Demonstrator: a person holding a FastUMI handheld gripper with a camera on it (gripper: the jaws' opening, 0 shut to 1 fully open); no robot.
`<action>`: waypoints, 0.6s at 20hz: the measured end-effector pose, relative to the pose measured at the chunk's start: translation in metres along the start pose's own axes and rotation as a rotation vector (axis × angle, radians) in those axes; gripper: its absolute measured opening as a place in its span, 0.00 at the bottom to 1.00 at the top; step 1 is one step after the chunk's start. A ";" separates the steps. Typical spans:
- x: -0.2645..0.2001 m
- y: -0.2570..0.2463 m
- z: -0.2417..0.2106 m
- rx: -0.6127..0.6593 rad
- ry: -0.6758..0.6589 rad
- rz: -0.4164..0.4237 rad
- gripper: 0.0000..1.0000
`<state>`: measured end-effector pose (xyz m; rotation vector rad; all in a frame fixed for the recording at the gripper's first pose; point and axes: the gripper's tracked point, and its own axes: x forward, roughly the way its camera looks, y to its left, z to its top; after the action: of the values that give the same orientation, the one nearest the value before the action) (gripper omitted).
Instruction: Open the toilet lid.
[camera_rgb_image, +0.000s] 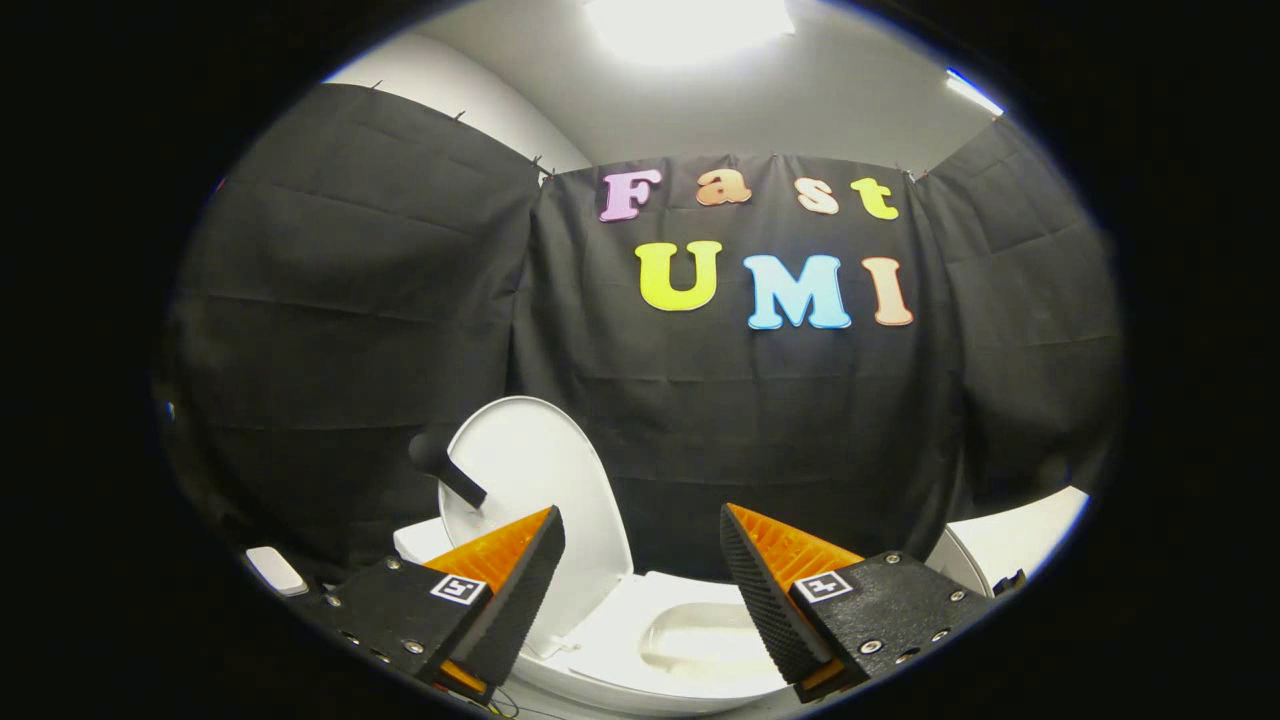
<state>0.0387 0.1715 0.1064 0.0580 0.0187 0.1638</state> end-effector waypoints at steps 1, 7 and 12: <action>-0.003 -0.008 -0.004 0.001 -0.005 -0.007 0.96; -0.019 -0.049 -0.035 -0.016 -0.016 -0.057 0.96; -0.032 -0.078 -0.056 0.020 -0.033 -0.106 0.96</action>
<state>0.0184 0.0928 0.0467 0.0798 -0.0098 0.0571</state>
